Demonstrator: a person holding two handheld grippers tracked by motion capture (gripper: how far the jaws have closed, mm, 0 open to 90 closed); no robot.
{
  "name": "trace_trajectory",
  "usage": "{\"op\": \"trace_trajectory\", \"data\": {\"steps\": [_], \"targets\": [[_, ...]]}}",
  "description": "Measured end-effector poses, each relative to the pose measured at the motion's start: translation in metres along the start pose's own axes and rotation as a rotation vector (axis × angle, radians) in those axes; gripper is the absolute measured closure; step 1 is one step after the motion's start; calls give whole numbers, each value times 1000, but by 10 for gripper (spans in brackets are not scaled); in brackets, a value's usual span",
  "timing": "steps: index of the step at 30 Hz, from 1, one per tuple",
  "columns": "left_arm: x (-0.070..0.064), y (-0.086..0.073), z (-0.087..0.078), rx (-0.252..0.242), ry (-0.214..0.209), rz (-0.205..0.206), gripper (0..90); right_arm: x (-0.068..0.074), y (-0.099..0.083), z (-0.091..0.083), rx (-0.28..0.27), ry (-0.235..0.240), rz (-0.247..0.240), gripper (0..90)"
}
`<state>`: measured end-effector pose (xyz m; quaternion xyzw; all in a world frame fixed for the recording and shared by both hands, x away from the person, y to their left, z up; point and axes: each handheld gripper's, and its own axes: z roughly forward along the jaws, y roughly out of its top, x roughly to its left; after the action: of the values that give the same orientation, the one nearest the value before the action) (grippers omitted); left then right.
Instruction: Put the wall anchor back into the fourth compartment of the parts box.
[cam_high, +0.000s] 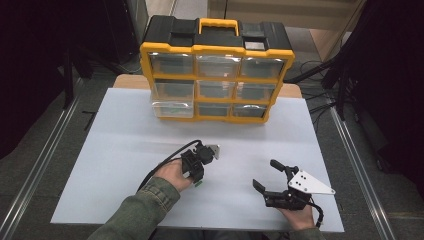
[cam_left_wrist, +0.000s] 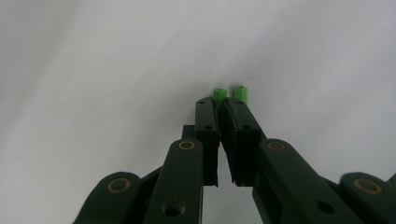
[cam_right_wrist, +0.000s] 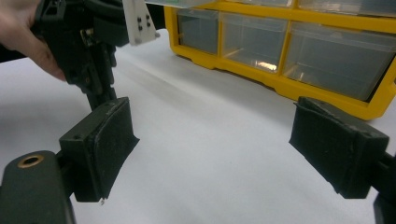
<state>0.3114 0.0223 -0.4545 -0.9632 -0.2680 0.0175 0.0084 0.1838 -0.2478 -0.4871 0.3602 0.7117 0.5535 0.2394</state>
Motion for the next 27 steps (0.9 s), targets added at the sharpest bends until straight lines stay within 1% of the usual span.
{"op": "trace_trajectory", "data": {"steps": [1,2,3,4,5,7,8,11,12,13,14,15,17,19,20,21,23,24,26,27], "targets": [[1,-1,-6,3,10,-6,842,1,0,0,1,0,0,139],[1,-1,-6,3,10,-6,841,1,0,0,1,0,0,139],[3,-2,-10,-4,16,-8,841,1,0,0,1,0,0,139],[4,-2,-14,1,27,-4,841,1,0,0,0,0,-5,139],[4,-3,-18,-2,25,-15,841,1,0,0,0,0,-5,139],[8,-3,-32,-6,43,-15,840,1,0,0,0,0,-5,139],[8,-3,-32,-6,43,-15,840,1,0,0,0,-1,-6,139],[12,-3,-50,-23,62,-22,841,1,0,0,-1,-1,-8,139],[15,-4,-62,-32,60,-22,840,1,0,0,-1,-3,-7,139],[17,-4,-67,-34,60,-14,840,1,0,0,-1,-3,-7,139],[17,-4,-67,-34,60,-14,839,1,0,0,-1,-3,-7,139],[19,-5,-73,-47,50,-19,839,1,0,0,0,-4,-6,139],[24,-6,-83,-66,52,-35,839,1,0,1,2,-2,-8,139],[32,-8,-93,-70,55,-49,839,1,0,2,6,-3,-10,139],[35,-9,-97,-74,47,-52,839,1,0,2,7,-3,-10,139],[35,-9,-97,-74,47,-52,838,1,0,2,7,-3,-10,139],[44,-12,-111,-118,12,-74,839,1,0,2,7,-4,-9,139],[44,-12,-111,-118,12,-74,838,1,0,2,10,-5,-6,139],[49,-13,-120,-133,14,-82,838,1,0,2,11,-5,-4,139],[51,-12,-124,-131,18,-86,838,1,0,2,11,-1,-3,139]]}}
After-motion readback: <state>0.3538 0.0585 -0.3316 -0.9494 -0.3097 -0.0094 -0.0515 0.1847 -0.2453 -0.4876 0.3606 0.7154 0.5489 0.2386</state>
